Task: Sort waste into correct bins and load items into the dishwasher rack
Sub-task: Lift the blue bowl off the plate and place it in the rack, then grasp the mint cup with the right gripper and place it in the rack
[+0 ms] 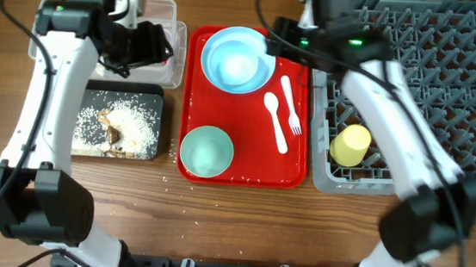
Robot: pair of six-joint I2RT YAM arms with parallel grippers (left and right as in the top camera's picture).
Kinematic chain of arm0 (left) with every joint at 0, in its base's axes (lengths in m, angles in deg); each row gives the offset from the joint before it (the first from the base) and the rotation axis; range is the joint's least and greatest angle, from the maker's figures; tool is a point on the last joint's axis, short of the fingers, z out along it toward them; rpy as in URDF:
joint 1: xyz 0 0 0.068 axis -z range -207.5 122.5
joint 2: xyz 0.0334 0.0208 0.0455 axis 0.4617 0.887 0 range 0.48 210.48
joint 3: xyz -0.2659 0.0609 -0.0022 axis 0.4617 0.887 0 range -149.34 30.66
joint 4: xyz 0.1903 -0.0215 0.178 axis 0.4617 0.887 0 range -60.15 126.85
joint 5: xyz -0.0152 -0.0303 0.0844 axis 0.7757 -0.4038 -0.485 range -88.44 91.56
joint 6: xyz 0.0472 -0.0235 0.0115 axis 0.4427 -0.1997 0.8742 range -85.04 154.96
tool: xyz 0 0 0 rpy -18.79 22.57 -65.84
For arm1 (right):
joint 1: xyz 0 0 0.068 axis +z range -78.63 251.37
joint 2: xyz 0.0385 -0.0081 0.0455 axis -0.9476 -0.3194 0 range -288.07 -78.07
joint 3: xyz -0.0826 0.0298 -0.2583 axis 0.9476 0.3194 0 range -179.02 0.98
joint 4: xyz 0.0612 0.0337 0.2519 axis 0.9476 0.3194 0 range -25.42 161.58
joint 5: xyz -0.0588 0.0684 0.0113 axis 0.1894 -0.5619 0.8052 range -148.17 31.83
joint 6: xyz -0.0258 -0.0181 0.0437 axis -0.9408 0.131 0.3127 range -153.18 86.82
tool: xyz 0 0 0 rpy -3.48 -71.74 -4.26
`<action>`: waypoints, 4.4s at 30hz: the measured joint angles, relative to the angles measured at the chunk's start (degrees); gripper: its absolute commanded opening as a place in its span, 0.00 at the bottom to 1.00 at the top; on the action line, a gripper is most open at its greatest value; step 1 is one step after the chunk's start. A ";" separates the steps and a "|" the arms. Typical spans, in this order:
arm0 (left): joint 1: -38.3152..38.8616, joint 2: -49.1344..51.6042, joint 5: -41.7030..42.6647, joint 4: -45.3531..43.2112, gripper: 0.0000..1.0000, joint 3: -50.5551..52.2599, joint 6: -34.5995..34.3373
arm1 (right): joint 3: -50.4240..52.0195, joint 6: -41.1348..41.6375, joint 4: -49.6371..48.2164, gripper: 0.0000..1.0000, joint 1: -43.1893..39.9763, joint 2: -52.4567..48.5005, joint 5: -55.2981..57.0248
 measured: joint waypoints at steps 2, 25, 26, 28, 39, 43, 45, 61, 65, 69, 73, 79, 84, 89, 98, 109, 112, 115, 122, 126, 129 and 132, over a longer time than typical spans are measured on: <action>-2.14 0.00 -0.02 0.61 0.72 -0.02 -0.81 | -0.13 2.75 -3.85 0.66 1.64 -8.22 -1.31; -2.97 -0.02 -0.07 -0.42 1.00 -0.04 -1.95 | 0.42 4.76 -5.22 0.04 0.48 -18.36 -3.32; -2.97 -0.02 -0.13 -1.16 1.00 -0.07 -2.19 | 0.42 4.13 -4.02 0.04 -0.42 -15.28 -2.49; -2.97 -0.02 -0.68 -2.86 1.00 -0.07 -2.10 | 0.42 3.08 -0.55 0.04 -2.73 -6.01 2.05; -2.97 -0.02 -16.74 -4.85 1.00 -0.11 -2.10 | -0.46 -9.46 -3.19 0.04 -10.62 3.52 55.45; -2.97 -0.02 -17.42 -4.81 1.00 -0.11 -2.10 | -0.42 -18.60 -8.52 0.04 -10.51 -4.76 59.95; -2.97 -0.02 -17.59 -4.83 1.00 -0.11 -2.10 | -0.35 -22.75 -10.84 0.04 -10.51 -7.74 61.18; -2.97 -0.02 -17.81 -4.81 1.00 -0.11 -2.10 | -0.35 -41.29 -17.09 0.04 -7.15 -15.43 75.28; -2.97 -0.02 -17.81 -4.81 1.00 -0.11 -2.10 | -0.35 -45.16 -17.29 0.09 -5.31 -15.50 76.37; -2.97 -0.02 -17.81 -4.81 1.00 -0.11 -2.10 | -0.35 -48.37 -17.16 0.31 -1.14 -15.50 76.32; -2.97 -0.02 -17.81 -4.81 1.00 -0.11 -2.10 | -0.35 -49.96 -16.87 0.66 1.40 -15.50 76.35; -2.97 -0.02 -17.81 -4.83 1.00 -0.11 -2.10 | -0.35 -51.39 -16.13 1.00 2.08 -15.50 76.70; -2.97 -0.02 -17.81 -4.81 1.00 -0.11 -2.10 | -0.35 -52.02 -15.56 0.99 6.58 -15.50 72.50; -2.97 -0.02 -17.81 -4.81 1.00 -0.11 -2.10 | -0.31 -46.05 -9.27 1.00 11.54 -14.84 60.78; -2.97 -0.02 -17.84 -4.83 1.00 -0.11 -2.10 | 1.84 -22.12 6.99 0.84 12.55 -3.15 3.72; -2.97 -0.02 -17.84 -4.81 1.00 -0.11 -2.10 | 23.67 -3.04 -1.86 0.19 14.84 -4.44 -12.35; -2.97 -0.02 -17.81 -4.81 1.00 -0.11 -2.10 | 23.67 -1.40 -1.88 0.04 14.97 -4.46 -12.87; -2.97 -0.02 -17.84 -4.81 1.00 -0.11 -2.10 | 23.63 0.20 -0.90 0.04 15.13 -4.46 -12.37; -2.97 -0.02 -17.84 -4.81 1.00 -0.11 -2.10 | 21.88 0.68 11.13 0.04 7.85 12.02 5.09; -2.97 -0.02 -17.84 -4.81 1.00 -0.11 -2.10 | 19.93 2.03 14.08 0.04 4.48 28.55 28.79; -2.97 -0.02 -17.84 -4.83 1.00 -0.11 -2.10 | 19.45 2.27 17.94 0.04 4.55 34.62 47.23; -2.97 -0.02 -17.84 -4.81 1.00 -0.11 -2.10 | 20.35 1.07 20.48 0.04 4.55 32.92 63.67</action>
